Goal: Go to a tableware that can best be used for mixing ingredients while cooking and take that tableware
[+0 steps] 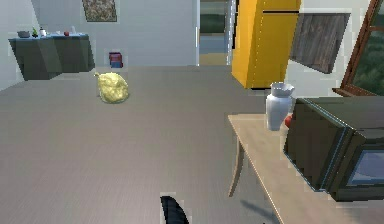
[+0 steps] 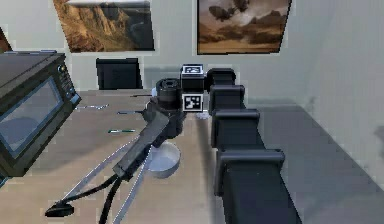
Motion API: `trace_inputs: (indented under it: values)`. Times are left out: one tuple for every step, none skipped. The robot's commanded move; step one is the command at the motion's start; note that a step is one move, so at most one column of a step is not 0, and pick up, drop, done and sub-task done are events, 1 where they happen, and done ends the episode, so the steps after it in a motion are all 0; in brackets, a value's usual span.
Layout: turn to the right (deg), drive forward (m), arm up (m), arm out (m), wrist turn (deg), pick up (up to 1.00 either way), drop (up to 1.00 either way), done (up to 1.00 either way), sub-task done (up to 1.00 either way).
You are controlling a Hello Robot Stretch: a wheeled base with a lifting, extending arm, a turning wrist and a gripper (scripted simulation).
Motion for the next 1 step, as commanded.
trace_inputs:
  values:
    - [0.0, 0.0, 0.0, 0.0, 45.0, 0.0, 0.0, 0.0, 0.0]
